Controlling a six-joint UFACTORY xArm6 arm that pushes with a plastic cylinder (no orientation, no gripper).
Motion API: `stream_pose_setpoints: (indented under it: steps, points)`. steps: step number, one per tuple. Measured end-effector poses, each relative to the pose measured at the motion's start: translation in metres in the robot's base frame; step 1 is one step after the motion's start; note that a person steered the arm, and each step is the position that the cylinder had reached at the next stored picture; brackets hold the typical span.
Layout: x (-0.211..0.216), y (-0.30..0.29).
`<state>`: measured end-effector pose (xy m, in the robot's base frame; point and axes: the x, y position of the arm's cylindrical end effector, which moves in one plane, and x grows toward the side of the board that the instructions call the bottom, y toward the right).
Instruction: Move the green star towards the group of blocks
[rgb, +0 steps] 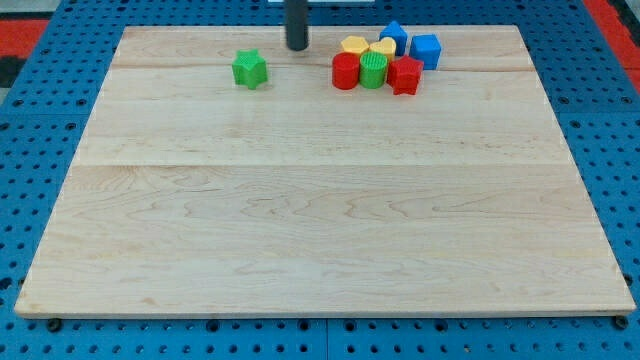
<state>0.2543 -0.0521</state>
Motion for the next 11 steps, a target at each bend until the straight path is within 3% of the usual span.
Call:
stream_pose_setpoints:
  steps: [2, 3, 6, 9, 11]
  points:
    - [0.109, -0.055]
    - [0.127, -0.078]
    - [0.053, -0.085]
    - [0.031, -0.083]
    - [-0.002, -0.05]
